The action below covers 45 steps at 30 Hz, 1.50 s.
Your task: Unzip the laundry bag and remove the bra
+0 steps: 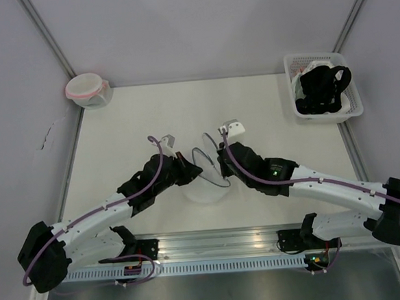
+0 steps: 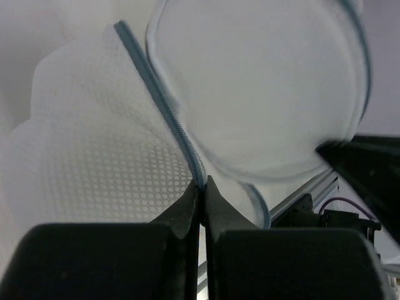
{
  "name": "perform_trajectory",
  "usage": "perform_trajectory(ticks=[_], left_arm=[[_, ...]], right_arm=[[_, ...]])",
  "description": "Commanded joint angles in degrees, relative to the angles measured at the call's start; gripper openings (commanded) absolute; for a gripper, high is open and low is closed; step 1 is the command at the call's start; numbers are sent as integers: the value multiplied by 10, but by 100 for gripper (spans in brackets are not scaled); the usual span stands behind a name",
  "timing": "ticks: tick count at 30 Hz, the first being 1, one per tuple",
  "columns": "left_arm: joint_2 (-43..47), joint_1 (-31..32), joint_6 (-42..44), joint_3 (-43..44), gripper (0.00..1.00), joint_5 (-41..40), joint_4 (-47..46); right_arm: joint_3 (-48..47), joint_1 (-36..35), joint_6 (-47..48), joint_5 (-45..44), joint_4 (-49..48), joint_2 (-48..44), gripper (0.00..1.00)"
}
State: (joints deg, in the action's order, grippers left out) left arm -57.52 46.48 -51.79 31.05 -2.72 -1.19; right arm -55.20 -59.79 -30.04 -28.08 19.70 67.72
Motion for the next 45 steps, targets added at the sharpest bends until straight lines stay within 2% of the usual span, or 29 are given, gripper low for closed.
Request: perform_trajectory(ticks=[1, 2, 5, 6, 7, 9, 11, 13, 18, 24, 26, 31, 36, 39, 40, 41, 43, 45], left_arm=[[-43, 0, 32, 41, 2, -14, -99], [-51, 0, 29, 43, 3, -15, -120], [-85, -1, 22, 49, 21, -18, -142], [-94, -1, 19, 50, 44, -20, -145], [-102, -1, 11, 49, 57, -20, -145], [-100, -1, -1, 34, 75, -29, -145], [-80, -1, -15, 20, 82, -40, -145], [-55, -1, -23, 1, 96, -62, -131], [76, -2, -34, -12, 100, -129, -44], [200, -1, -25, -9, 100, -153, 50], [238, -1, -30, -11, 100, -155, 88], [318, -2, -52, -34, 100, -159, 131], [368, -1, -70, -63, 100, -167, 168], [381, -1, -74, -65, 100, -166, 185], [383, -1, -74, -67, 100, -166, 187], [386, -1, -74, -66, 100, -167, 188], [389, -1, -76, -65, 100, -167, 194], [396, -1, -79, -66, 100, -165, 196]], right_arm=[[-60, -55, 77, -130, 81, 44, 1], [-74, -67, 87, -146, 97, 64, 0], [-86, -94, 104, -209, 116, 86, 0], [-86, -96, 110, -217, 116, 87, 0], [-84, -99, 117, -238, 116, 87, 0], [-81, -101, 125, -253, 118, 81, 1], [-74, -101, 135, -280, 115, 74, 1], [-72, -100, 140, -305, 118, 72, 0], [-79, -95, 142, -375, 133, 58, 0], [-102, -47, 155, -431, 160, 58, 0], [-98, -45, 196, -428, 133, 56, 0], [-108, -51, 242, -349, 126, 91, 0], [-90, -99, 285, -284, 111, 130, 1], [-90, -130, 293, -265, 116, 161, 26], [-92, -137, 294, -247, 117, 173, 38], [-92, -153, 295, -233, 114, 177, 39], [-85, -169, 294, -177, 103, 172, 51], [-80, -180, 279, -133, 92, 151, 55]])
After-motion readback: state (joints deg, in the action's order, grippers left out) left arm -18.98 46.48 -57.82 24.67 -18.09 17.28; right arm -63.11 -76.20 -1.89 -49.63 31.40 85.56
